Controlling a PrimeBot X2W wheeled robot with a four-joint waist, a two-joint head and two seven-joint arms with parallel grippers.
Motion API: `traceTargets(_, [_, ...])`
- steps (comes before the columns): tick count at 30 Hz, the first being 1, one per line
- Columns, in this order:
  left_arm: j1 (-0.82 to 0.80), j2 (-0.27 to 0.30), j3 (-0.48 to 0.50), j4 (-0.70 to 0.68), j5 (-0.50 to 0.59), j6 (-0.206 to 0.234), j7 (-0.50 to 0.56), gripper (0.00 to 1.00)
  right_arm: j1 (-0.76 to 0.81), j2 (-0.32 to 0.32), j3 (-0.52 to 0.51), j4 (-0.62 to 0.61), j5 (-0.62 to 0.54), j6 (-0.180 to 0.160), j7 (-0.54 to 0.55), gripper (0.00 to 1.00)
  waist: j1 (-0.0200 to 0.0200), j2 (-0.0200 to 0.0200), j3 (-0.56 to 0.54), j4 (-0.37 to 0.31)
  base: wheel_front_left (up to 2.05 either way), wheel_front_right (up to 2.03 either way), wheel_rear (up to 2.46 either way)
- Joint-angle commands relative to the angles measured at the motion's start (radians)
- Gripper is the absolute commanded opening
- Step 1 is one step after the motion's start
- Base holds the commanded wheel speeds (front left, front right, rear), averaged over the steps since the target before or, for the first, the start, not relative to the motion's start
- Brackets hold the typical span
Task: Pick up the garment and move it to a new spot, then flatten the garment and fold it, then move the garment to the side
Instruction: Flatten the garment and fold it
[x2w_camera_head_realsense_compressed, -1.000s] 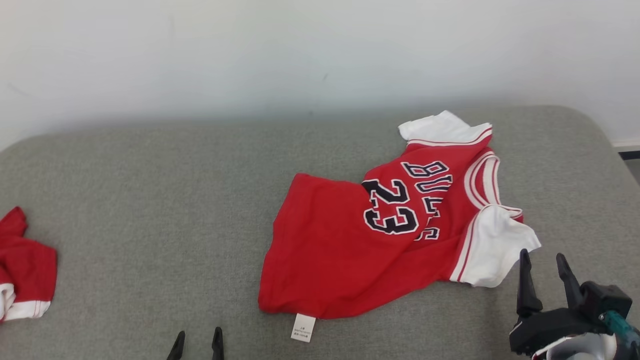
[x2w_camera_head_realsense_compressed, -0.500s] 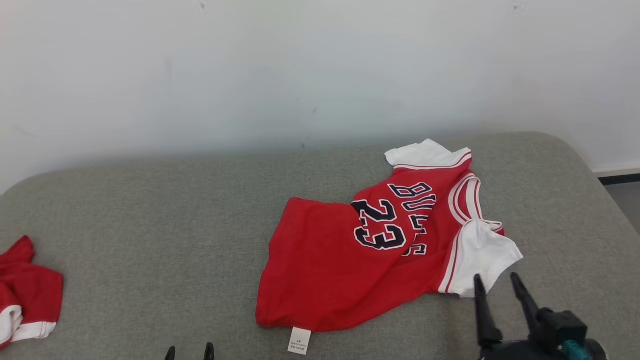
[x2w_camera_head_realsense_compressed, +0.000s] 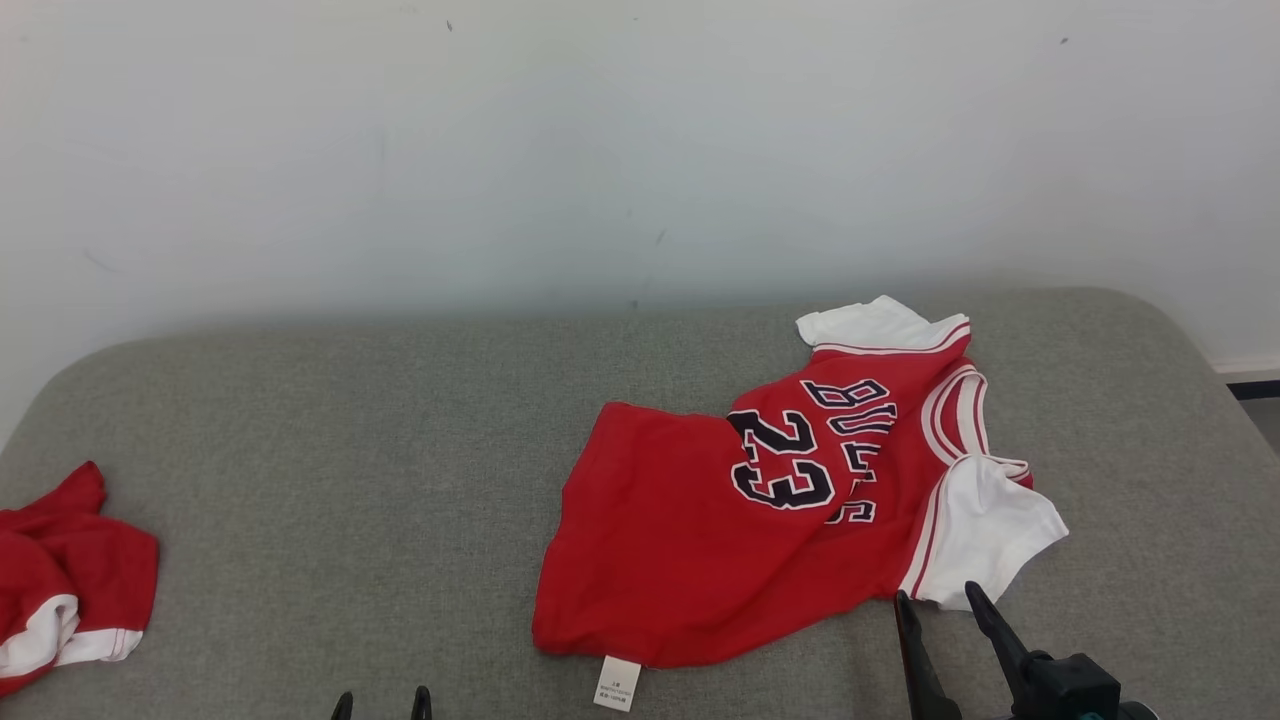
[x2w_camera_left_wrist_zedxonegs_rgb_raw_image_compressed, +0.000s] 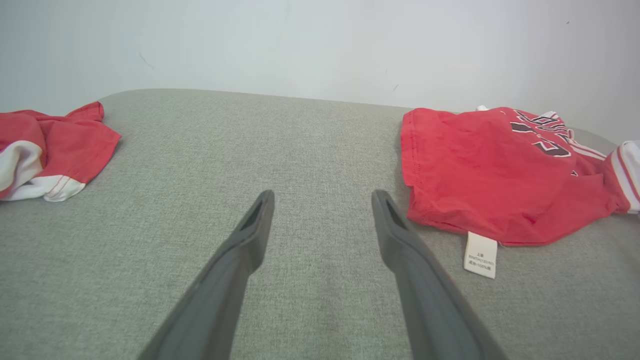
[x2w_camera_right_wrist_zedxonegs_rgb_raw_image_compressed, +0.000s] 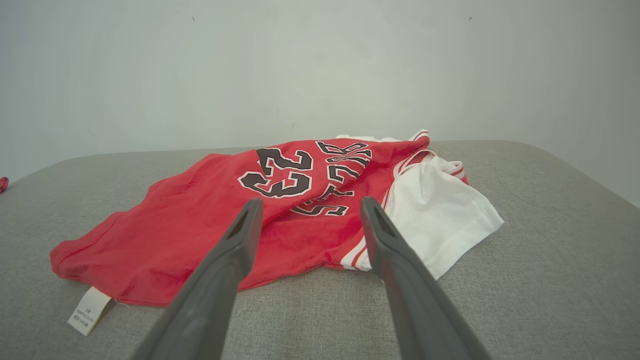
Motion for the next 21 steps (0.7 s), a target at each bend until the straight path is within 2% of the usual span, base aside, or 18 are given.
traceTargets(1, [0.012,0.0,-0.001,-0.006,0.0,0.001,-0.003,1.0,0.003,0.005,-0.002,-0.003,-0.007,-0.003,0.0,1.0,0.0001,0.0001,0.003,0.003,0.0,0.0,0.0])
traceTargets(12, [-0.004,0.0,-0.006,-0.011,-0.004,0.011,-0.003,1.0,-0.007,0.009,-0.045,0.002,0.004,-0.003,0.0,1.0,0.0001,0.0001,0.023,0.01,0.0,0.0,0.0])
traceTargets(21, [-0.06,0.0,-0.06,0.025,-0.041,-0.006,-0.003,1.0,-0.031,0.008,-0.05,0.003,0.013,-0.003,0.0,1.0,0.0001,0.0001,0.091,-0.019,0.0,0.0,0.0])
